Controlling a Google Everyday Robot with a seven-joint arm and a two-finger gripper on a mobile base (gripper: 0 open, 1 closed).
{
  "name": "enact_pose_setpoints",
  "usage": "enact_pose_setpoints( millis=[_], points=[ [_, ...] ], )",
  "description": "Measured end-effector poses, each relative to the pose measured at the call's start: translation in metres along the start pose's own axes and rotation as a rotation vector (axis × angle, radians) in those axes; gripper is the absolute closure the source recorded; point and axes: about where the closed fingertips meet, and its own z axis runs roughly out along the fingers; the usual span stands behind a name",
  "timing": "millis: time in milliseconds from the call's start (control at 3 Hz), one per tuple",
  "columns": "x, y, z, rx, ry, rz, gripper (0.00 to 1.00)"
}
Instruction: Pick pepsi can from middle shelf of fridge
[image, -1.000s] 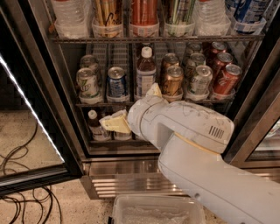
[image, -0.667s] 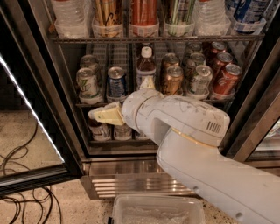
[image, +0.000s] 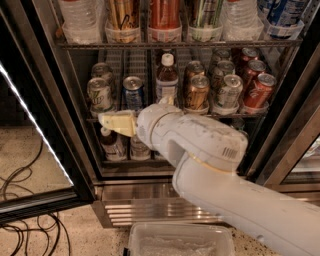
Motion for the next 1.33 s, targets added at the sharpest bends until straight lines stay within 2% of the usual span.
enact_pose_setpoints(
  millis=[333,667,1000,1333],
  points=[
    [0.0283,0.0425,0.0228,-0.067,0.004,-0.034,0.0],
    [0.0226,0.0427,0.0248,-0.063,-0.026,-0.114,0.0],
    [0.0226,0.0427,0.0248,-0.063,-0.026,-0.114,0.0],
    [0.0238,0.0429,0.0304,-0.047,-0.052,-0.117,0.04]
  ],
)
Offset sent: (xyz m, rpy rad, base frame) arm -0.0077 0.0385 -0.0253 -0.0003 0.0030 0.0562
